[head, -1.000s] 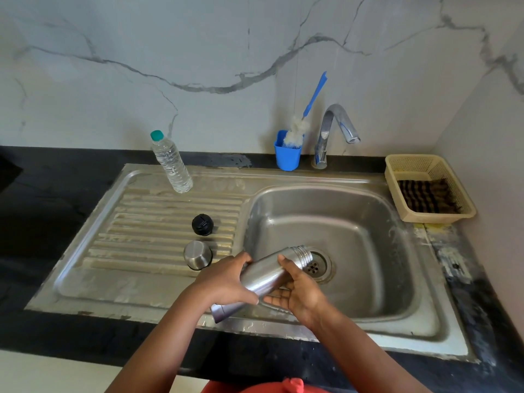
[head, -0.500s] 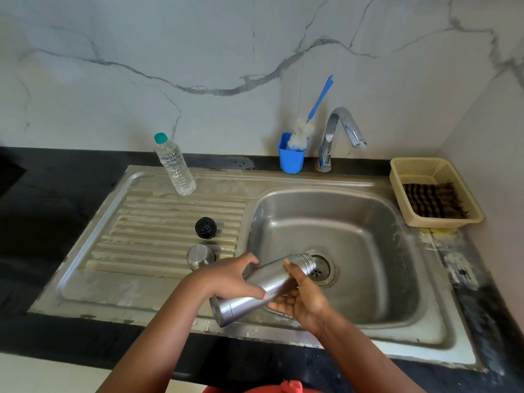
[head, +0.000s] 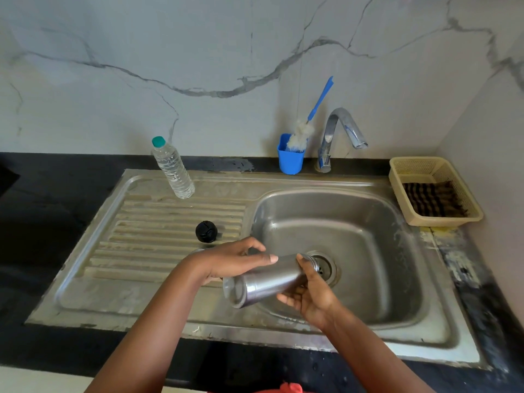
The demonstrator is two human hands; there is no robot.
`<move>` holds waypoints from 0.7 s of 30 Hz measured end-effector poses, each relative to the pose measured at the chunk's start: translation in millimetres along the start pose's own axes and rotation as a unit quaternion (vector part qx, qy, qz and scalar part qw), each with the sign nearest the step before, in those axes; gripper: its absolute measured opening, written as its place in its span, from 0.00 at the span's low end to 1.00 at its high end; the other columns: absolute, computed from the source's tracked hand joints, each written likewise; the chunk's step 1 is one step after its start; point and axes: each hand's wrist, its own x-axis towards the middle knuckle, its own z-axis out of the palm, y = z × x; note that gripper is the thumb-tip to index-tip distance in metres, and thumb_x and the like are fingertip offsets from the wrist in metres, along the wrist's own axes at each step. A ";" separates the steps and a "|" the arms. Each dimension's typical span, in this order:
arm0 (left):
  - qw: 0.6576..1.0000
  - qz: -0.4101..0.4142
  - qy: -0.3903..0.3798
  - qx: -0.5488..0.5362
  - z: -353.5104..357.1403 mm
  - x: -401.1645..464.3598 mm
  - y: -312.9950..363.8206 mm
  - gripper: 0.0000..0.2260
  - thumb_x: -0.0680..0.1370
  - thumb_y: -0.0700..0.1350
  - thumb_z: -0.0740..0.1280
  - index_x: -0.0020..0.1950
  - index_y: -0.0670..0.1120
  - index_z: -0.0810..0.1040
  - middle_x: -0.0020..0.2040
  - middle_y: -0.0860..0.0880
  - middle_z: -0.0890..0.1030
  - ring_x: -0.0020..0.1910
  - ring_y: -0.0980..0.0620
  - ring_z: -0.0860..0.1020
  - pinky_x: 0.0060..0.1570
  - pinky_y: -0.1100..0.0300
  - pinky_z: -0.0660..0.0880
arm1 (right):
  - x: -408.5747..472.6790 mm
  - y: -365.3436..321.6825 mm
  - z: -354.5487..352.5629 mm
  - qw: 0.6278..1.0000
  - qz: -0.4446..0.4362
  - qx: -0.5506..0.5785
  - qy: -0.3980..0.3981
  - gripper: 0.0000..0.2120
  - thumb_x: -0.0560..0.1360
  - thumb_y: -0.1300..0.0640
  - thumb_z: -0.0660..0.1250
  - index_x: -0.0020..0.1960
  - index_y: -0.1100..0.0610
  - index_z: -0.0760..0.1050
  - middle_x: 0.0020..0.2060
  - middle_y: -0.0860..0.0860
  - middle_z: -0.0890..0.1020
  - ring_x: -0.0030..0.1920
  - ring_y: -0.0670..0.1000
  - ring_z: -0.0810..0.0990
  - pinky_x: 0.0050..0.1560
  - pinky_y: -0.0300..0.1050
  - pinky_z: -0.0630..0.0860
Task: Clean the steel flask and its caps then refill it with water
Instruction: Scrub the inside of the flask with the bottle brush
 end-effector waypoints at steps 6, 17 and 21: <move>1.000 0.009 -0.008 -0.025 -4.0 7.3 5.2 0.27 0.71 0.73 0.63 0.65 0.62 0.72 0.70 0.55 0.70 0.67 0.53 0.69 0.64 0.52 0.70 | 0.5 -1.3 -1.5 0.999 0.000 0.034 0.005 0.23 0.77 0.43 0.67 0.55 0.65 0.74 0.42 0.62 0.81 0.43 0.58 0.82 0.31 0.48 0.83; 0.997 0.067 0.019 -0.011 -5.4 17.1 -5.6 0.36 0.62 0.74 0.71 0.67 0.65 0.68 0.67 0.57 0.73 0.65 0.56 0.72 0.68 0.51 0.70 | -9.0 -31.2 16.9 0.979 -0.169 -0.104 0.047 0.21 0.75 0.48 0.71 0.61 0.60 0.72 0.47 0.60 0.84 0.39 0.58 0.86 0.37 0.52 0.82; 0.978 0.164 0.125 -0.027 9.7 24.4 1.0 0.40 0.64 0.58 0.80 0.70 0.62 0.62 0.62 0.61 0.75 0.59 0.62 0.75 0.56 0.63 0.75 | -32.4 -58.4 43.8 0.865 -0.354 -0.350 0.059 0.30 0.68 0.45 0.78 0.62 0.50 0.67 0.48 0.49 0.83 0.44 0.50 0.85 0.43 0.53 0.83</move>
